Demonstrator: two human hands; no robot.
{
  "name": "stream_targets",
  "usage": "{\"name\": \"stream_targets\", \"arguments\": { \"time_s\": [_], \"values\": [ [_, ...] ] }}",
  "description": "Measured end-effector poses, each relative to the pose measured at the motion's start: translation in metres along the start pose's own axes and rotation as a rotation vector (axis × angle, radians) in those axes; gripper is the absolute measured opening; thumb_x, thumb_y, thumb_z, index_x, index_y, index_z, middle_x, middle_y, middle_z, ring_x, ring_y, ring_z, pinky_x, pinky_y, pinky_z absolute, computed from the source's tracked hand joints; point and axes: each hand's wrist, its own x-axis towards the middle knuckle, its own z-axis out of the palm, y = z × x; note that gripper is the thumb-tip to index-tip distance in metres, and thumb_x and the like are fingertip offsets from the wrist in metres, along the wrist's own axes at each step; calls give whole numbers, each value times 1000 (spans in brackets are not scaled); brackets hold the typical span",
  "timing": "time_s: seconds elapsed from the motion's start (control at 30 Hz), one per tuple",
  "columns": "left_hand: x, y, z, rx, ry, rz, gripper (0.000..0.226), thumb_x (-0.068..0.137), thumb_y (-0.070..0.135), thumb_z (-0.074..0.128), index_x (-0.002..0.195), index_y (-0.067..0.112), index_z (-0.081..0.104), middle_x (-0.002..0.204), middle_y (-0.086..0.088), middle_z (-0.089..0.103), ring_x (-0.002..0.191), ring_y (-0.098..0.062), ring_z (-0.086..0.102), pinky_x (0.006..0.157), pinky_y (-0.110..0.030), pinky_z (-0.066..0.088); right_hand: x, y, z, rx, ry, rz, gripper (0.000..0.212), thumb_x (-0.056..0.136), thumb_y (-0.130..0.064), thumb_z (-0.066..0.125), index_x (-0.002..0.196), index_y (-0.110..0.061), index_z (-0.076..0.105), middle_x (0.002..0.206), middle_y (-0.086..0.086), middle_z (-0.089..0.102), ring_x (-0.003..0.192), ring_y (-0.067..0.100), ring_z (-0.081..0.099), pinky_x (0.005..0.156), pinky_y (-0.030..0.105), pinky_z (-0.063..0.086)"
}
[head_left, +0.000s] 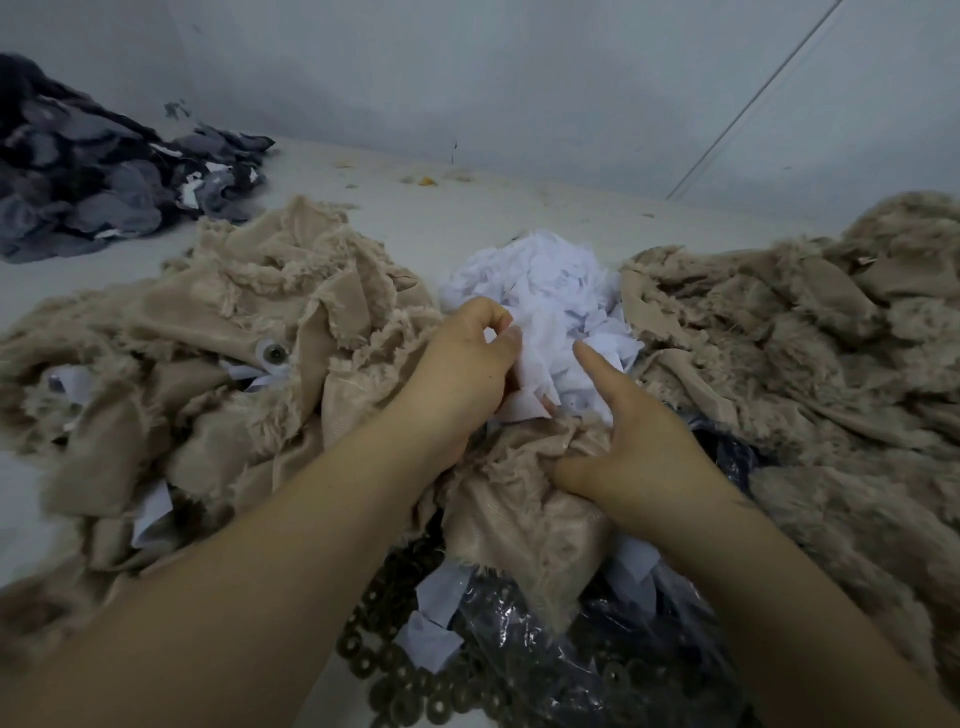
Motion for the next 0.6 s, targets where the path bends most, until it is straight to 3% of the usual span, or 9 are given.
{"name": "stream_targets", "arguments": {
  "time_s": [0.1,0.17,0.2,0.27,0.33,0.5,0.6],
  "values": [
    [0,1,1,132,5,64,19,101,25,49,85,14,49,85,-32,64,62,-37,59,55,-40,45,-2,-4,-3,30,-15,-25,86,81,-16,77,152,-38,34,131,-21,44,85,-25,47,60,-1,39],
    [-3,2,1,200,-49,108,17,99,24,54,86,13,49,80,-30,65,68,-42,63,63,-50,53,-2,-5,-4,56,-11,-33,81,80,-20,80,150,-31,40,145,-15,47,115,-6,48,78,6,41],
    [-5,2,1,230,-80,132,17,97,23,57,88,13,49,78,-29,66,70,-42,64,67,-53,54,-2,-5,-2,88,-15,-33,73,80,-19,80,145,-29,48,143,-11,53,120,2,52,87,16,47],
    [-9,4,0,269,-119,183,19,92,21,66,91,10,51,75,-26,67,67,-39,64,64,-50,53,-3,-6,0,169,-6,-44,43,80,-13,79,120,-24,67,112,-4,73,102,12,68,87,34,57],
    [-12,7,0,286,-148,219,18,87,16,72,92,8,56,75,-24,67,62,-32,60,57,-41,49,-2,-4,1,245,27,-40,26,80,-7,78,101,-19,71,89,0,76,84,17,72,75,34,60],
    [-15,13,-4,359,-154,248,6,82,10,76,79,8,70,72,-4,67,59,-8,54,56,-23,45,0,0,1,319,97,-28,24,80,-4,77,98,-18,72,82,3,76,73,15,72,58,22,56],
    [-14,13,-7,337,-170,204,6,78,10,80,79,8,74,70,-1,69,59,-8,59,57,-23,49,0,0,1,302,132,-26,17,79,-5,78,92,-15,72,79,5,76,75,21,73,64,35,60]
  ]
}}
